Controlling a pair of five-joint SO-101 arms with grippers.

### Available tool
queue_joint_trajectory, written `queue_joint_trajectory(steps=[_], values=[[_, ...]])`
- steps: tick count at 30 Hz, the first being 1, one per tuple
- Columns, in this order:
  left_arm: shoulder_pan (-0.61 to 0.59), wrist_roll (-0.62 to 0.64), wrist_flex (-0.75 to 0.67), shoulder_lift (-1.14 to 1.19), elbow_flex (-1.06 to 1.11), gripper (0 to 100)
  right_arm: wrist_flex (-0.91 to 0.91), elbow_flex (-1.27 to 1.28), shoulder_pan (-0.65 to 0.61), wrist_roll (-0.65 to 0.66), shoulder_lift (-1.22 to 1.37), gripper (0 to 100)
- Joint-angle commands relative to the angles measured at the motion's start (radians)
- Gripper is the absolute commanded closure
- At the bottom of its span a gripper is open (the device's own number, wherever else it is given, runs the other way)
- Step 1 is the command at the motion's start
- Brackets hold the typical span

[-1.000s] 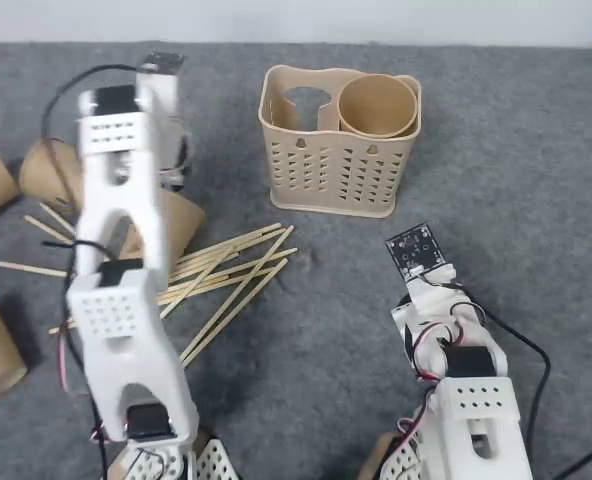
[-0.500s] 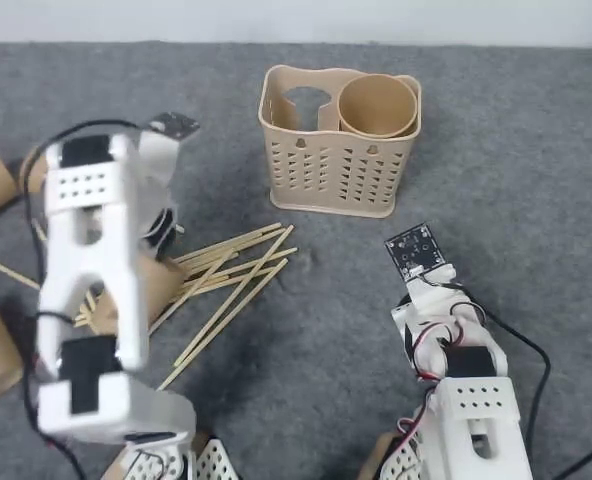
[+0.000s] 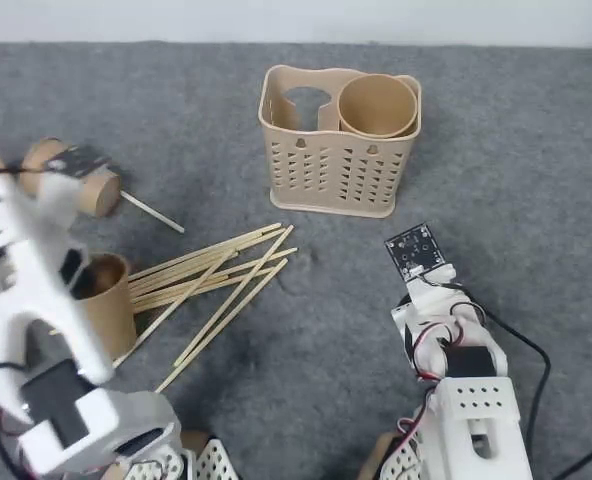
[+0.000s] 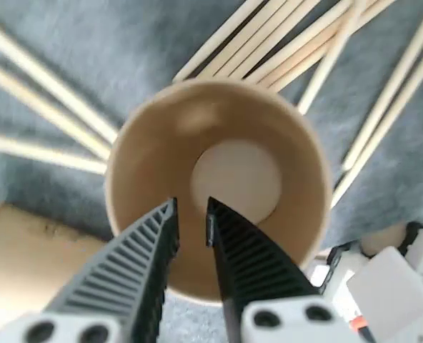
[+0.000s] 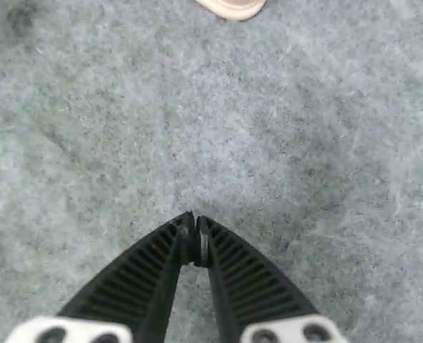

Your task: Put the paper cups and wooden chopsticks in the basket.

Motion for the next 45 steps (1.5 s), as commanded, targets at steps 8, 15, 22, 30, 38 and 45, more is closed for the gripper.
queue_joint_trajectory(steps=[8, 15, 22, 30, 38, 45], values=[[-0.118, -0.060, 0.040, -0.054, 0.001, 93, -0.022, -0.006, 0.007, 0.012, -0.022, 99.1], [-0.057, -0.055, 0.040, -0.126, 0.028, 89, -0.022, -0.006, 0.008, 0.011, -0.022, 99.1], [-0.029, -0.055, 0.038, -0.462, 0.262, 79, -0.022, -0.006, 0.010, 0.011, -0.022, 99.1], [-0.034, -0.054, 0.034, -0.713, 0.312, 78, -0.024, 0.000, 0.008, 0.012, -0.022, 99.1], [-0.012, 0.026, 0.035, -0.753, 0.321, 78, -0.024, 0.000, 0.008, 0.014, -0.022, 99.1], [0.109, 0.026, 0.018, -0.753, 0.476, 78, -0.024, 0.000, 0.010, 0.014, -0.022, 99.1]])
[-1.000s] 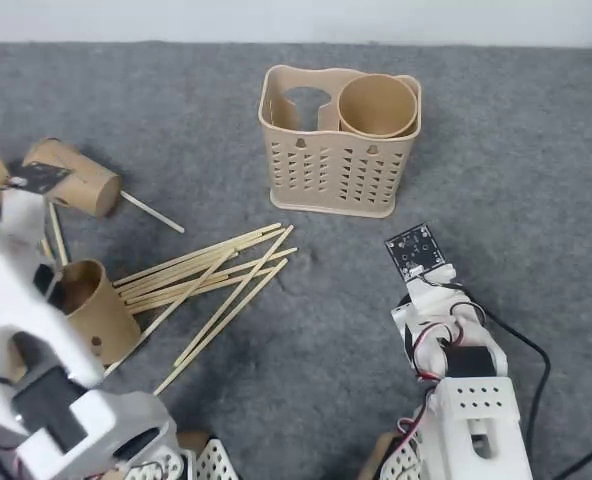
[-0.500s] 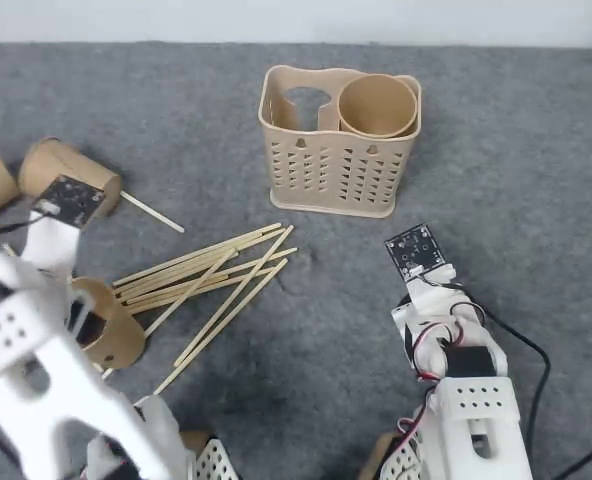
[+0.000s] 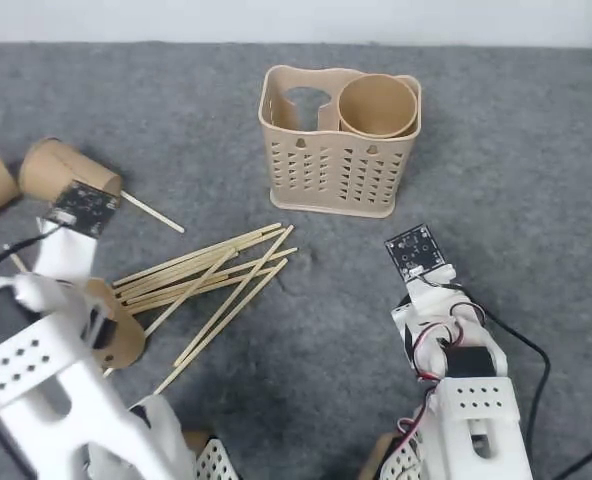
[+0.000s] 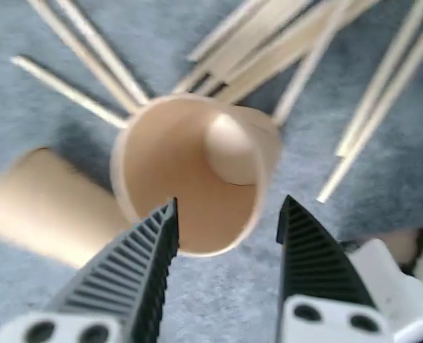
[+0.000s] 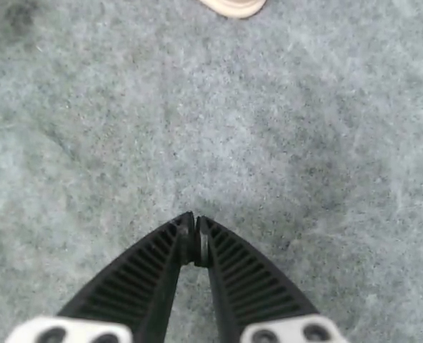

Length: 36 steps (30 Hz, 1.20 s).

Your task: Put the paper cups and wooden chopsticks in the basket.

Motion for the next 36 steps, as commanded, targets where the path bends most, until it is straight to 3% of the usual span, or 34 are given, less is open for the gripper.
queue_joint_trajectory(steps=[1, 8, 14, 18, 27, 31, 36], values=[[0.083, 0.025, -0.002, -0.025, 0.058, 78, -0.024, -0.003, 0.010, 0.014, -0.022, 99.1], [0.101, 0.166, -0.187, -0.026, 0.183, 79, -0.024, -0.003, 0.010, 0.014, -0.022, 99.1], [0.126, 0.164, -0.192, -0.032, 0.185, 100, -0.024, -0.003, 0.010, 0.014, -0.022, 99.1], [0.152, 0.169, -0.184, -0.034, 0.162, 99, -0.024, -0.003, 0.010, 0.014, -0.022, 99.1], [0.163, 0.255, -0.069, -0.034, -0.142, 99, -0.024, -0.003, 0.010, 0.014, -0.022, 99.1], [0.250, 0.394, -0.037, -0.031, -0.325, 99, -0.024, -0.003, 0.010, 0.014, -0.022, 99.1], [0.473, 0.617, 0.026, 0.012, -0.579, 99, -0.024, -0.002, 0.010, 0.014, -0.024, 99.1]])
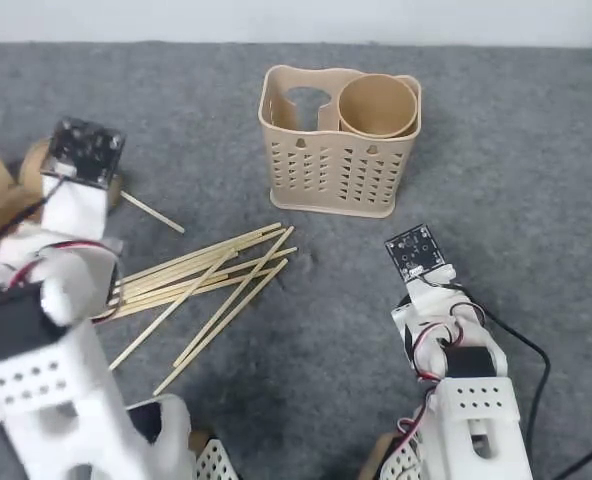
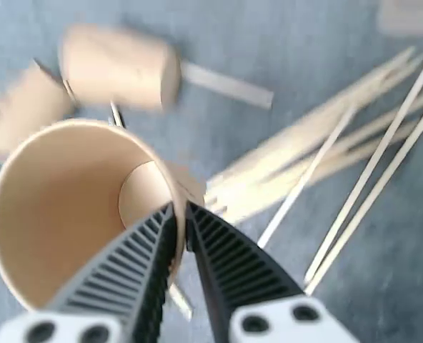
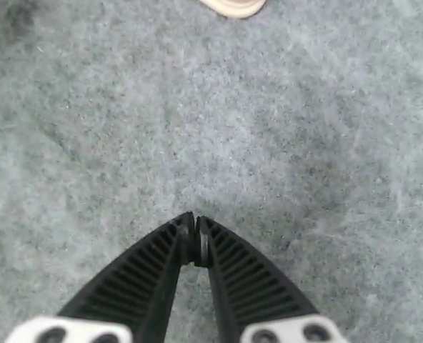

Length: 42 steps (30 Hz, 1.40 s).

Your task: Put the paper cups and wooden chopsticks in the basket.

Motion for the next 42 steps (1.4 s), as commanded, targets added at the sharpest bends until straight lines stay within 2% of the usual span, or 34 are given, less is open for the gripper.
queue_joint_trajectory(steps=[1, 6, 10, 15, 20, 27, 35, 42], values=[[0.183, 0.195, 0.034, 0.046, -0.202, 99, -0.024, -0.002, 0.010, 0.012, -0.024, 99.1], [0.404, 0.407, 0.031, 0.272, -0.453, 99, -0.024, -0.002, 0.008, 0.012, -0.024, 99.1], [0.522, 0.468, -0.020, 0.482, -0.714, 99, -0.024, -0.002, 0.008, 0.012, -0.024, 99.1], [0.649, 0.483, -0.123, 0.721, -1.038, 99, -0.027, -0.002, 0.007, 0.012, -0.024, 99.1], [0.741, 0.371, -0.195, 0.936, -1.282, 99, -0.042, 0.002, 0.008, 0.012, -0.024, 99.1], [0.844, 0.183, -0.238, 1.177, -1.455, 99, -0.045, 0.002, 0.007, 0.012, -0.024, 99.1], [0.887, 0.044, -0.170, 1.290, -1.478, 99, -0.045, -0.002, 0.008, 0.026, -0.024, 99.1], [0.870, 0.034, -0.107, 1.326, -1.483, 99, -0.045, 0.000, 0.005, 0.052, -0.024, 99.1]])
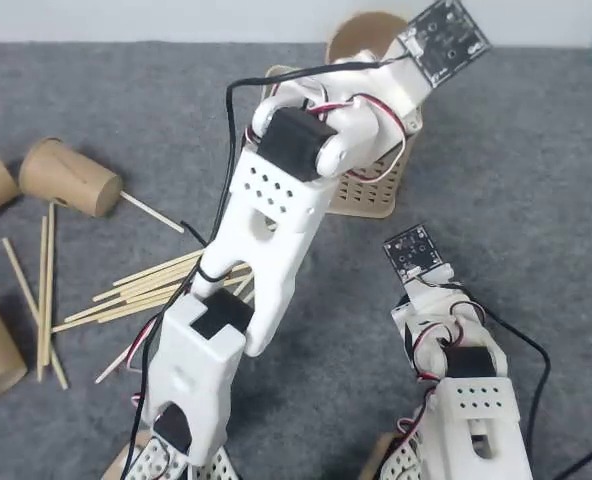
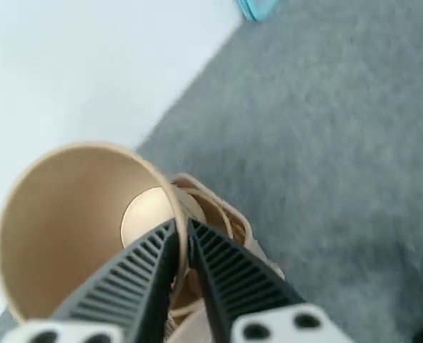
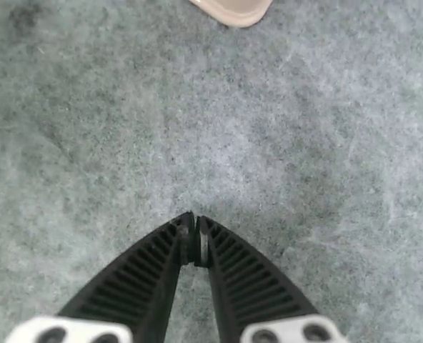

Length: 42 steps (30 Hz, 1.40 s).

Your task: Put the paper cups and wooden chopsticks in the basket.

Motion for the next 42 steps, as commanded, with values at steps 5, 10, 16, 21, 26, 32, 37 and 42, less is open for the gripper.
queue_joint_trajectory(steps=[5, 10, 16, 21, 26, 32, 37, 42], values=[[-0.011, -0.055, 0.074, -0.005, -0.031, 99, -0.027, 0.000, 0.007, 0.018, -0.024, 99.1], [-0.005, -0.055, 0.077, -0.003, -0.033, 99, -0.027, 0.000, 0.007, 0.018, -0.024, 99.1], [-0.014, -0.008, -0.035, -0.003, -0.031, 97, -0.027, 0.000, 0.007, 0.018, -0.024, 99.1], [-0.014, 0.130, -0.052, -0.011, -0.035, 80, -0.027, 0.000, 0.007, 0.018, -0.024, 99.1], [-0.023, 0.141, -0.049, -0.011, -0.036, 74, -0.027, 0.000, 0.008, 0.018, -0.024, 99.1], [-0.071, 0.167, -0.061, -0.003, -0.130, 84, -0.028, 0.000, 0.005, 0.018, -0.024, 99.1], [-0.086, 0.377, -0.087, -0.002, -0.073, 99, -0.039, 0.002, 0.005, 0.020, -0.022, 99.1], [-0.095, 0.502, -0.221, -0.002, 0.054, 99, -0.039, 0.002, 0.005, 0.020, -0.022, 99.1]])
